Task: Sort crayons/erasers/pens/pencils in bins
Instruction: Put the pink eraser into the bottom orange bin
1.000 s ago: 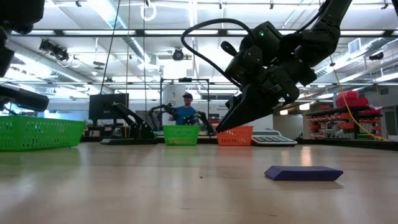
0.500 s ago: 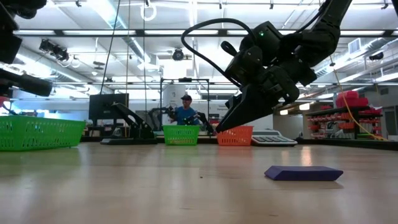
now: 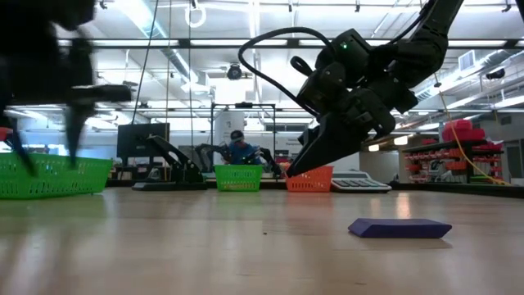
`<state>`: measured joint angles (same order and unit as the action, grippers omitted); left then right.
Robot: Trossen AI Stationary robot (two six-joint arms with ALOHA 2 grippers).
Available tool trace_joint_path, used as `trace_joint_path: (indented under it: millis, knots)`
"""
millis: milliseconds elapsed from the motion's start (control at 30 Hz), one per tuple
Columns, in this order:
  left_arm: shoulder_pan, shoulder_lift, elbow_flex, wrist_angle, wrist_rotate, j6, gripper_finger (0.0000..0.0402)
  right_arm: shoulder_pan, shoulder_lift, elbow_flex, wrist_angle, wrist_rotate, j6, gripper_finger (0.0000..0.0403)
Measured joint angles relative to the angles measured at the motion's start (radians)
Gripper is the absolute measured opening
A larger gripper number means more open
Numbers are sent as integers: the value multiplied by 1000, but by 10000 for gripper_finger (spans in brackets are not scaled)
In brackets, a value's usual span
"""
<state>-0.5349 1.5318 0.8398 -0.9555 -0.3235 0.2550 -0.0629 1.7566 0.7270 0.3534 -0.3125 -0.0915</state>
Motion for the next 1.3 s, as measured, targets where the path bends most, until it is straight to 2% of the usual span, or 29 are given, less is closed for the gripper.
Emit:
trace_joint_path:
  millis: [267, 433, 700, 900, 1000, 1100, 1167, 1300]
  knots:
    - [65, 0, 0, 282, -248, -402, 172, 1, 0, 0, -21, 22, 78, 142]
    - [111, 0, 0, 472, -294, -604, 168, 1, 0, 0, -22, 15, 146, 142]
    - [233, 0, 0, 565, -272, -668, 122, 1, 0, 0, -23, 10, 178, 142]
    - [322, 10, 0, 681, -412, -929, 101, 30, 0, 0, -35, 32, 238, 142]
    - [326, 35, 0, 759, -445, -919, 95, 88, 0, 0, -52, 93, 276, 142]
    - [323, 60, 0, 844, -439, -798, 90, 162, 0, 0, -58, 209, 305, 142]
    - [317, 62, 0, 865, -377, -679, 85, 211, 0, 0, -57, 281, 339, 142]
    - [306, 48, 0, 844, -157, -464, 75, 311, 0, 0, -40, 406, 398, 142]
